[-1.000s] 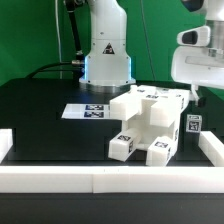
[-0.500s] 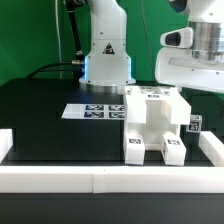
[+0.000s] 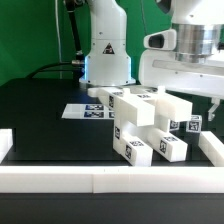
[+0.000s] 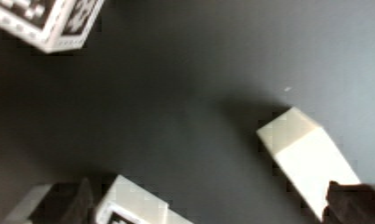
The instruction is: Assemble chair
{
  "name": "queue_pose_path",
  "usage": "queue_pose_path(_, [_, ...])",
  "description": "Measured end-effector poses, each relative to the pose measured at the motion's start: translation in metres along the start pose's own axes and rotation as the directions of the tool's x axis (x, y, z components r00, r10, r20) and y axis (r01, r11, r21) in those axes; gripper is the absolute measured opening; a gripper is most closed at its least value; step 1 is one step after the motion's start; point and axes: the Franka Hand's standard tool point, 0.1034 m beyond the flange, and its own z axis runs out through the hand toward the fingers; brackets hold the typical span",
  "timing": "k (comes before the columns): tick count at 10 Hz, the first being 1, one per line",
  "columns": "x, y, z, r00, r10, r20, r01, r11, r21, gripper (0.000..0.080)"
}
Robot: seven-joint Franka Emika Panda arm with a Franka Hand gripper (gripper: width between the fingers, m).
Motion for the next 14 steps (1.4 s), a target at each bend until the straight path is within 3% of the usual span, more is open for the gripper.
queue_pose_path(12, [0.056,0.000,-0.009,0.999,0.000,-0.041,0.001,1.000,0.028,0.0649])
queue_pose_path(14, [0.051,-0.003,-0.010,0.999,0.005,-0.039,-0.004,1.000,0.031,0.0649])
